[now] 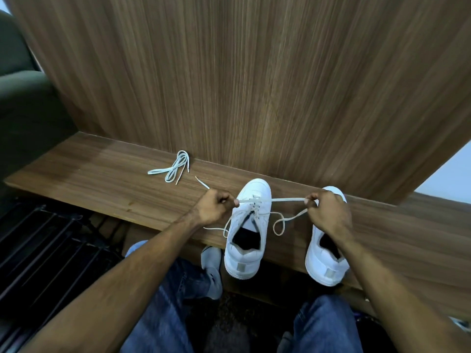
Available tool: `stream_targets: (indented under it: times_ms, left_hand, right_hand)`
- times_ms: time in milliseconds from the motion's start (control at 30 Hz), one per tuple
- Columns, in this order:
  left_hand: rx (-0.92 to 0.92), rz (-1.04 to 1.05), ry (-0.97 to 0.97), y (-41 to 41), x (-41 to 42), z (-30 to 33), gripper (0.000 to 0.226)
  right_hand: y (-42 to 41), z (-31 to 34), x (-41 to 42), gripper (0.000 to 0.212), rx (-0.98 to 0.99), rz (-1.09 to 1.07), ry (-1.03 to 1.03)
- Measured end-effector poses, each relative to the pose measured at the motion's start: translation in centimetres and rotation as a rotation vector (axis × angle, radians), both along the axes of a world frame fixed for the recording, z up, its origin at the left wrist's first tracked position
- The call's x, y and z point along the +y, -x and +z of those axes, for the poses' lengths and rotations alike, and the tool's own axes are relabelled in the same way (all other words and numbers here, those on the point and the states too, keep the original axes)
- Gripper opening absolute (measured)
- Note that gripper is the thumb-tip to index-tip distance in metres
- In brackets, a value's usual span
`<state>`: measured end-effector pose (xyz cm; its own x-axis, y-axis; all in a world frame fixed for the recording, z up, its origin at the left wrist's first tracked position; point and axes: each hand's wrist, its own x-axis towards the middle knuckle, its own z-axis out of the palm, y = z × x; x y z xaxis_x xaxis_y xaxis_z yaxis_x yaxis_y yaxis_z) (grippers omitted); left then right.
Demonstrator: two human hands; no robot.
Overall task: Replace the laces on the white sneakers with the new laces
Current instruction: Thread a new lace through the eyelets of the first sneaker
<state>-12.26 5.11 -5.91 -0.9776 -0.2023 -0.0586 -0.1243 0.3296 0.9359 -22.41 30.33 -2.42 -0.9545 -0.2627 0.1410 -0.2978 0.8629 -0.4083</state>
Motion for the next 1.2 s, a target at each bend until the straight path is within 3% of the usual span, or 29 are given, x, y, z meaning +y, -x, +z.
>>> stream_targets:
  times_ms: [133,200,300,367,467,633,700,833,933,1200]
  left_hand:
    - [0.015,-0.012,0.022,0.6,1.1,-0.5,0.021]
    - [0.032,-0.047,0.072,1.0,2.1,-0.5,0.022]
    - [0.061,-0.061,0.137,1.6,3.3,-0.6,0.041]
    - [0.068,-0.033,0.135,1.7,3.3,-1.0,0.040]
    - [0.065,0.076,0.102,1.3,2.8,-2.1,0.020]
    - [-0.067,0.142,0.213,0.5,2.4,-3.7,0.015]
    - [-0.074,0.194,0.168,0.5,2.4,-4.0,0.007]
    - [-0.157,0.282,-0.081,0.4,2.7,-3.9,0.026]
    - [-0.228,0.304,-0.224,0.3,2.8,-3.5,0.024]
    - [-0.257,0.324,-0.340,0.4,2.9,-3.3,0.019]
  right_hand:
    - [-0.5,-1.3,-0.7,0.024,0.113,0.183,-0.098]
    - [-1.7,-1.6,-2.2,0.036,0.024,0.369,0.017]
    - [-3.5,-2.0,-4.8,0.037,-0.132,0.538,0.196]
    - [-3.9,-2.4,-5.9,0.029,-0.122,0.527,0.220]
    - [-3.9,-2.6,-6.2,0.023,-0.109,0.405,0.265]
    - [-3.4,-3.0,-5.5,0.011,-0.203,0.184,0.448]
    - [-3.5,-3.2,-5.5,0.010,-0.224,0.175,0.437]
    - [-3.9,-3.3,-6.4,0.012,-0.232,0.167,0.377]
    - [-4.4,-3.3,-7.2,0.012,-0.238,0.179,0.278]
    - [-4.7,-3.7,-8.1,0.012,-0.180,0.190,0.062]
